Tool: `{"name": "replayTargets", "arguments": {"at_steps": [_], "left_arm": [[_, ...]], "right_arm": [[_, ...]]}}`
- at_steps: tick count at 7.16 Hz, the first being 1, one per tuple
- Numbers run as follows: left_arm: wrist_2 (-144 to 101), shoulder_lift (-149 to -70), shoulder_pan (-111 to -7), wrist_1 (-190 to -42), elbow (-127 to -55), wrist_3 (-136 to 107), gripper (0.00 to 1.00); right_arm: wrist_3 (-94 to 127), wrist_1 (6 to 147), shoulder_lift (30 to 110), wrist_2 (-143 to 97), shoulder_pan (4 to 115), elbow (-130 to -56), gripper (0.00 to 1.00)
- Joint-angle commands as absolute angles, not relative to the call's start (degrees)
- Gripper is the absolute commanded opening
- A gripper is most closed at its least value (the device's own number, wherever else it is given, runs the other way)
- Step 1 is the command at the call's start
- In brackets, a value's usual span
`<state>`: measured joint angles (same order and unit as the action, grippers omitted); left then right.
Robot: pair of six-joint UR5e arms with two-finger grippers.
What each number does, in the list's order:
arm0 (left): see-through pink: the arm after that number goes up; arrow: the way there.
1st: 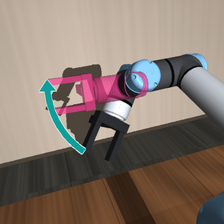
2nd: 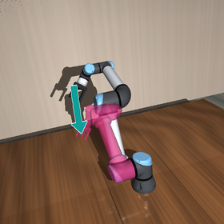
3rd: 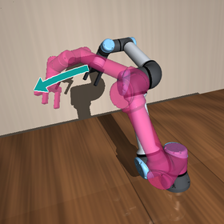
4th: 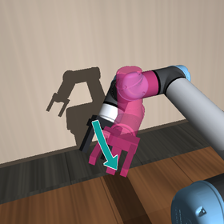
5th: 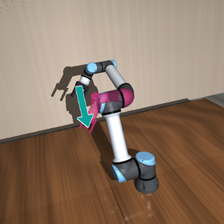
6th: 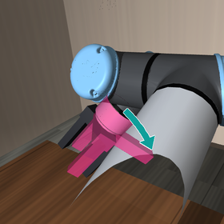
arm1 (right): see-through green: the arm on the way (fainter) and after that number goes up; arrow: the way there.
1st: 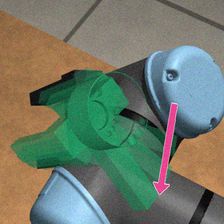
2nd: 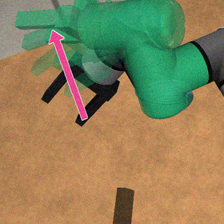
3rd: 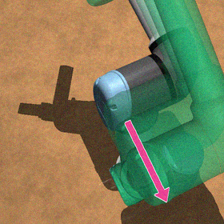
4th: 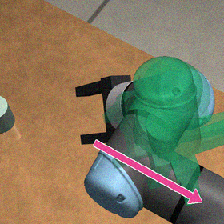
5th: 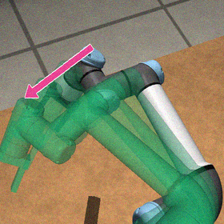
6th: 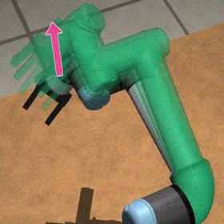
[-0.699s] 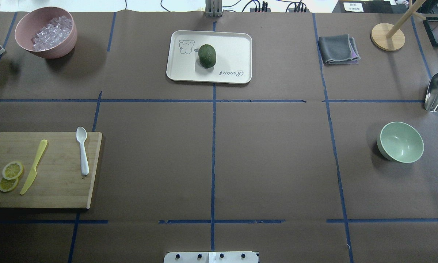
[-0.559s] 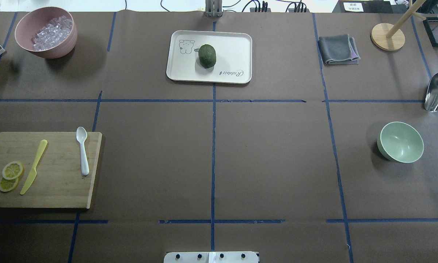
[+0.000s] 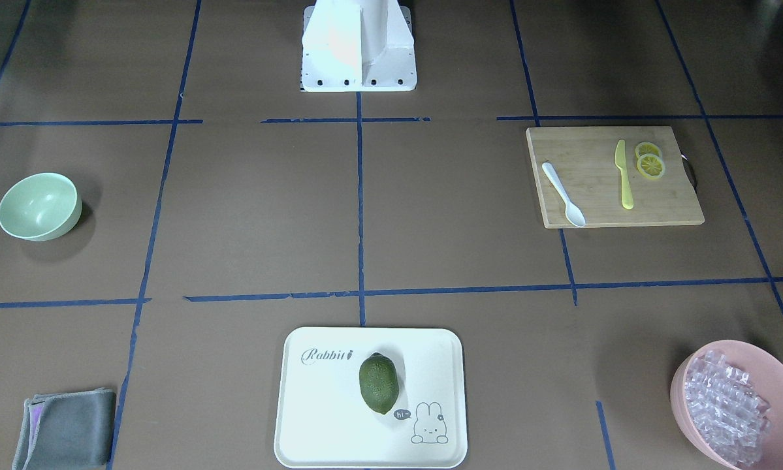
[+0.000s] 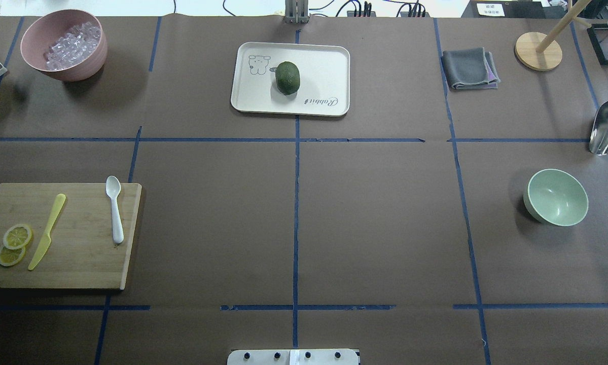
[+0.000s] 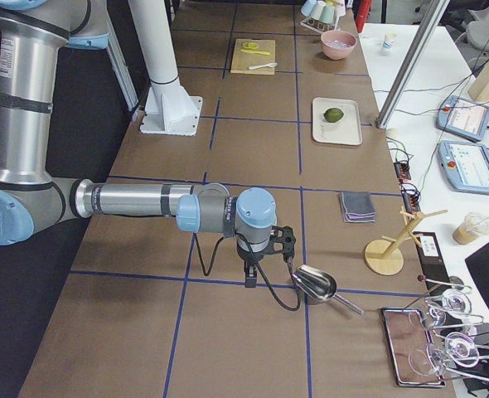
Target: Place spoon in bowl
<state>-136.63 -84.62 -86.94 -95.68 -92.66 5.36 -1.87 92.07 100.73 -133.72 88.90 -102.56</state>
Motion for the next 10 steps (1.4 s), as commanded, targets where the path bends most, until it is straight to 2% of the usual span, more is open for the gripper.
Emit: {"name": "replayTargets", "arguments": {"at_steps": [1, 3, 8, 10], "left_arm": [[-137.19, -83.76, -86.92, -95.80, -93.07, 5.45, 1.00], [-137.37, -83.76, -86.92, -95.98, -94.13, 5.45, 1.00], [-137.37, -83.85, -86.92, -95.98, -95.62, 5.36, 1.00], [-137.37, -83.85, -86.84, -96.06, -95.80, 5.36, 1.00]], "right_arm": [[-1.50, 91.93, 100.11, -133.68, 87.29, -103.53, 1.00], [0.51, 84.24, 100.20, -135.51, 83.43, -103.54, 1.00], [35.00, 62.27, 100.99, -131.85, 67.27, -101.96, 1.00], [38.58, 54.52, 102.39, -128.25, 63.03, -98.12, 0.98]]}}
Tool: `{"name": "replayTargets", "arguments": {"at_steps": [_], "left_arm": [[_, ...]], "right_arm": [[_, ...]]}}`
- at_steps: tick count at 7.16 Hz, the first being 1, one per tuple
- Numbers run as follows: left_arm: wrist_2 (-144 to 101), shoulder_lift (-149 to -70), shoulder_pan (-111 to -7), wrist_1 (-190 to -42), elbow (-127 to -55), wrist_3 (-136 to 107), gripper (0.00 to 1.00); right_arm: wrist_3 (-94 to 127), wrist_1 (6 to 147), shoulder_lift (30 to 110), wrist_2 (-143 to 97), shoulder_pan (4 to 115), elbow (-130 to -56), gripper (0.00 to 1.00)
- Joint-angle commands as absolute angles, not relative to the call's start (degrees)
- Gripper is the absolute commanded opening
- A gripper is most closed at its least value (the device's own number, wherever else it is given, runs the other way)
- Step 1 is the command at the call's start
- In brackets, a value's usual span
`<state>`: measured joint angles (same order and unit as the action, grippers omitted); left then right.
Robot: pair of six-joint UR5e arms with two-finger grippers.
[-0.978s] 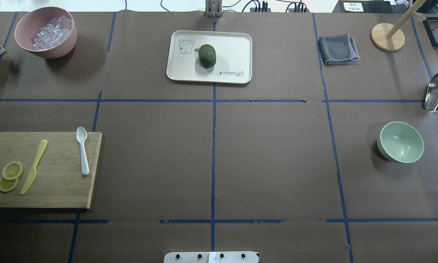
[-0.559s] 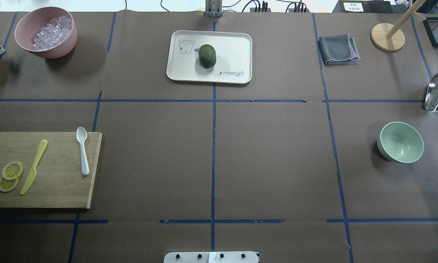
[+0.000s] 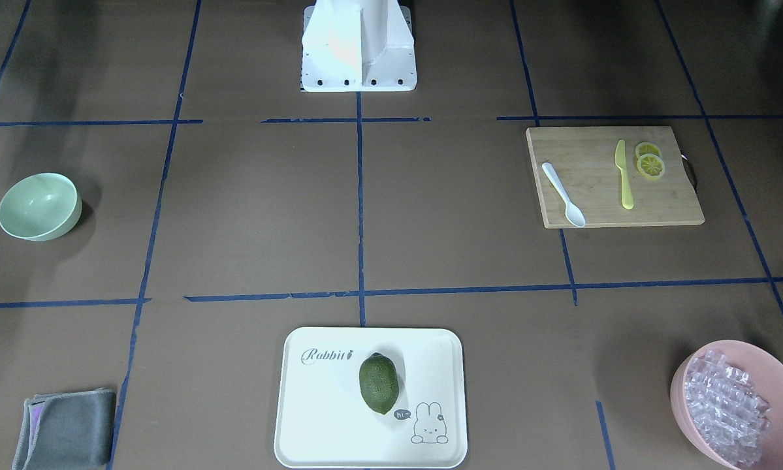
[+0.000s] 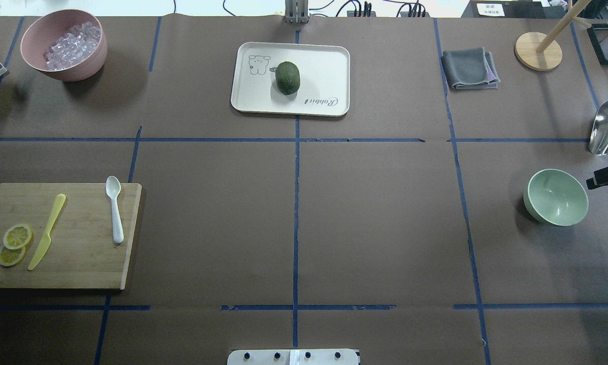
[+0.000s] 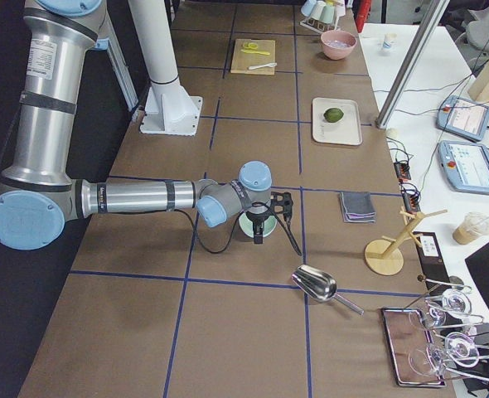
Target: Place spoon in bowl
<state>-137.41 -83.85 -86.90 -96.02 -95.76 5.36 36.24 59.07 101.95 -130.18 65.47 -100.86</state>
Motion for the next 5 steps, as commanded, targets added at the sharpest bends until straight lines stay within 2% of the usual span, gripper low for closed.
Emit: {"name": "replayTargets", "arguments": {"at_steps": [1, 3, 5], "left_arm": [[-137.46, -83.85, -86.92, -96.06, -95.80, 5.45, 1.00], [-137.37, -83.76, -86.92, -96.15, -95.80, 5.45, 1.00], [-137.37, -83.76, -86.92, -96.15, -95.71, 5.54, 1.00]], "right_arm": [[38.58, 51.88, 101.70, -128.15, 62.93, -95.13, 0.97], [38.67, 51.77, 101.60, -128.23, 62.84, -94.83, 0.95], [38.67, 51.77, 101.51, -127.97, 61.62, -94.66, 0.87]]}}
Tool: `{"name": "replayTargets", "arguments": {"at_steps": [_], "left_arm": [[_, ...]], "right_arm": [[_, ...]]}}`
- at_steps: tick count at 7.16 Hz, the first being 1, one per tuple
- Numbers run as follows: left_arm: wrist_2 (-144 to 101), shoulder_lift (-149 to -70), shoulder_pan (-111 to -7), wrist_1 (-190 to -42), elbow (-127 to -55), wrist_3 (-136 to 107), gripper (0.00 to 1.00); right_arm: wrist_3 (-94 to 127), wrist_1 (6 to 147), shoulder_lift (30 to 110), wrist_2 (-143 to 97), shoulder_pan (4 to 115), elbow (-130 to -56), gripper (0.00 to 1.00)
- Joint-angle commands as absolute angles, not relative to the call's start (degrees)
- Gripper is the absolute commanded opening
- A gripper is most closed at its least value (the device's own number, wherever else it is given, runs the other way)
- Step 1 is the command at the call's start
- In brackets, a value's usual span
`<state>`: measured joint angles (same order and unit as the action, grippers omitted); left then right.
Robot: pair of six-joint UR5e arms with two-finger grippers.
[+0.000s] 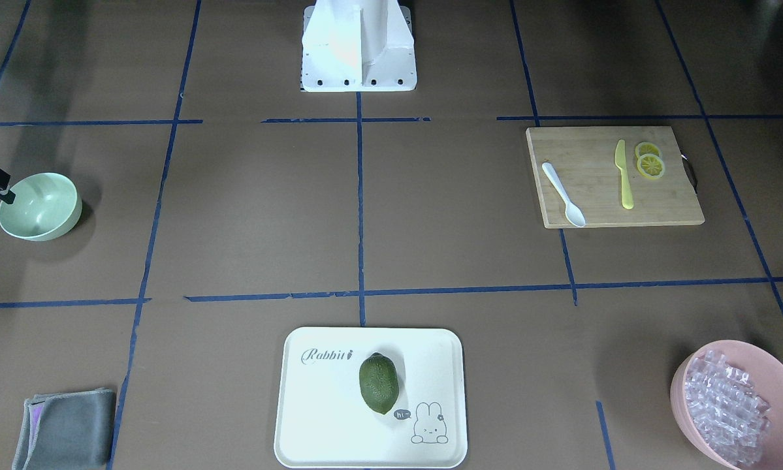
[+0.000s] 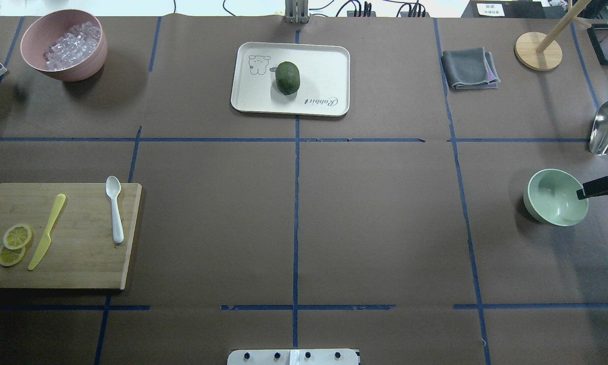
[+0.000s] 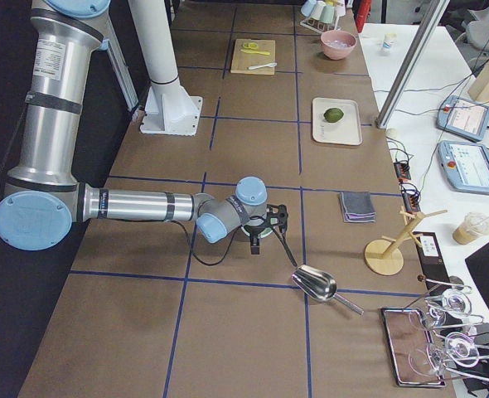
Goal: Place spoon in bowl
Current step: 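Reach the right gripper down and grasp the rim of the pale green bowl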
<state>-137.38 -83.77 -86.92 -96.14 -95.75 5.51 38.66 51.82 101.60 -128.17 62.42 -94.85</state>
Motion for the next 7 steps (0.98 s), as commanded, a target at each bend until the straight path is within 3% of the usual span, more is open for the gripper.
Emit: {"name": "replayTargets", "arguments": {"at_steps": [1, 2, 3, 5, 7], "left_arm": [[-137.37, -83.76, -86.92, -96.15, -95.54, 5.54, 1.00], [-137.37, -83.76, -86.84, -96.15, -95.45, 5.54, 1.00], [-137.37, -83.76, -86.84, -96.15, -95.45, 5.54, 1.00], [-137.37, -83.76, -86.92, -96.15, -95.54, 5.54, 1.00], [-137.37, -83.76, -86.92, -96.15, -95.36, 5.54, 1.00]], "right_arm": [[38.67, 51.68, 99.60, -127.88, 61.35, -92.66, 0.84], [38.58, 51.68, 99.23, -127.97, 61.09, -92.29, 0.72], [38.67, 51.68, 99.32, -128.14, 61.17, -92.81, 0.40], [38.67, 51.59, 99.32, -128.67, 61.17, -93.95, 0.05], [38.50, 51.77, 99.40, -129.19, 61.17, -94.39, 0.02]]}}
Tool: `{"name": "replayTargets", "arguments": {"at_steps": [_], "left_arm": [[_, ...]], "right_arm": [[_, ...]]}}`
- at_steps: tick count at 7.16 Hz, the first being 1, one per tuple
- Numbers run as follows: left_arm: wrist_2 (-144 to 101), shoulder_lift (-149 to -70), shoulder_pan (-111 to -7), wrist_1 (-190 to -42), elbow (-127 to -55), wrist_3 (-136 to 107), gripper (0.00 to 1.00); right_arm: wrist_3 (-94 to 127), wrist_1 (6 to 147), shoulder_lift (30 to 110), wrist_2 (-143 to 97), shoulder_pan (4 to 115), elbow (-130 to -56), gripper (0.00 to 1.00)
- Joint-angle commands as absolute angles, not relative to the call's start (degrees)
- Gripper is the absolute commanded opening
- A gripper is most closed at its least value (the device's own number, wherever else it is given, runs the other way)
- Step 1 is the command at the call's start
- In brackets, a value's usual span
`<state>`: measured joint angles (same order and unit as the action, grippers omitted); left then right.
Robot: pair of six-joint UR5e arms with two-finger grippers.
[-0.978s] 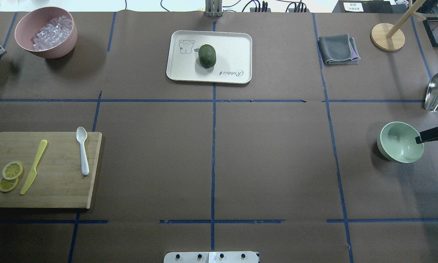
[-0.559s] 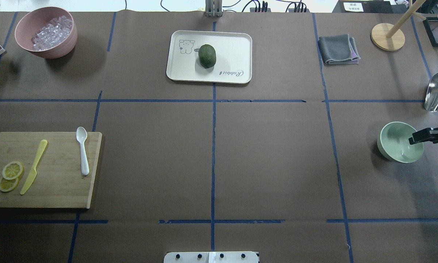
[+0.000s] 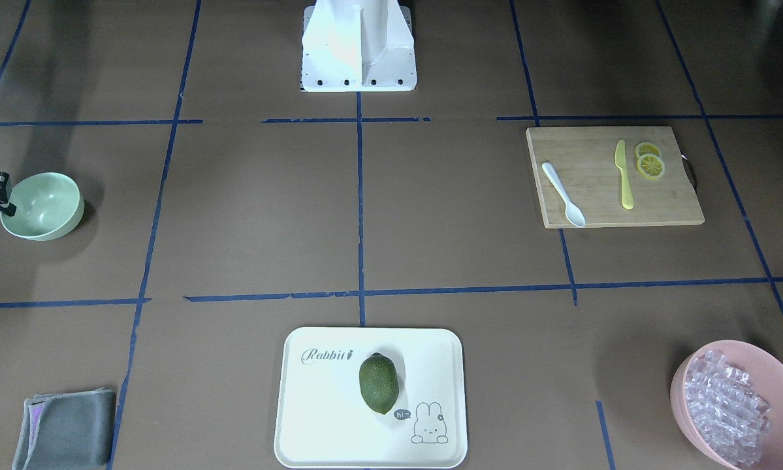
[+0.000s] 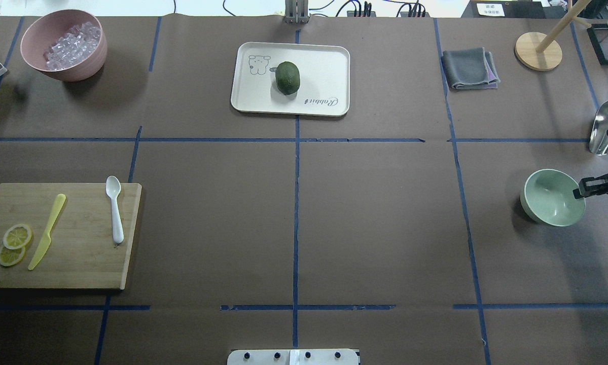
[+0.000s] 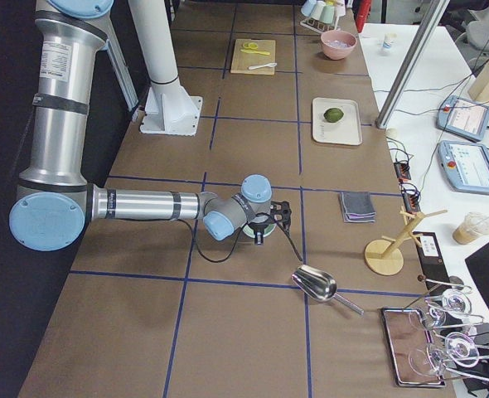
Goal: Place spoon in bowl
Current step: 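Reach the right gripper down and grasp the rim of the pale green bowl, then carry the green bowl with the right gripper toward the table centre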
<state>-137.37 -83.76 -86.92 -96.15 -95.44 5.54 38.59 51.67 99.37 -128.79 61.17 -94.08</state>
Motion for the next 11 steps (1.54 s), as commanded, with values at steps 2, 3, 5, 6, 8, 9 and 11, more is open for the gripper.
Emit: {"name": "replayTargets", "arguments": {"at_steps": [2, 3, 5, 6, 8, 9, 11], "left_arm": [[-137.37, -83.67, -86.92, -96.07, -95.45, 5.54, 1.00], [-137.37, -83.50, -86.92, -96.06, -95.36, 5.54, 1.00], [-137.37, -83.50, -86.92, -95.98, -95.45, 5.54, 1.00], [-137.37, -83.50, -86.92, -95.89, -95.80, 5.54, 1.00], [-137.46, -83.58, -86.84, -95.89, -95.98, 5.45, 1.00], [-137.46, -83.58, -86.84, -95.89, -96.06, 5.54, 1.00], [-137.46, -83.58, -86.75, -95.98, -95.98, 5.45, 1.00]], "right_arm": [[38.76, 52.03, 99.41, -131.65, 61.26, -98.94, 0.00], [44.59, 53.60, 99.06, -132.01, 60.91, -102.53, 0.00], [59.34, 57.72, 89.61, -130.44, 54.53, -104.85, 0.00], [62.89, 61.40, 84.78, -127.56, 51.80, -105.03, 0.00], [72.81, 71.32, 73.45, -119.32, 42.94, -105.03, 0.00], [78.43, 77.11, 66.52, -113.79, 36.80, -104.16, 0.00], [85.57, 79.81, 54.37, -108.30, 31.66, -95.42, 0.00]]}}
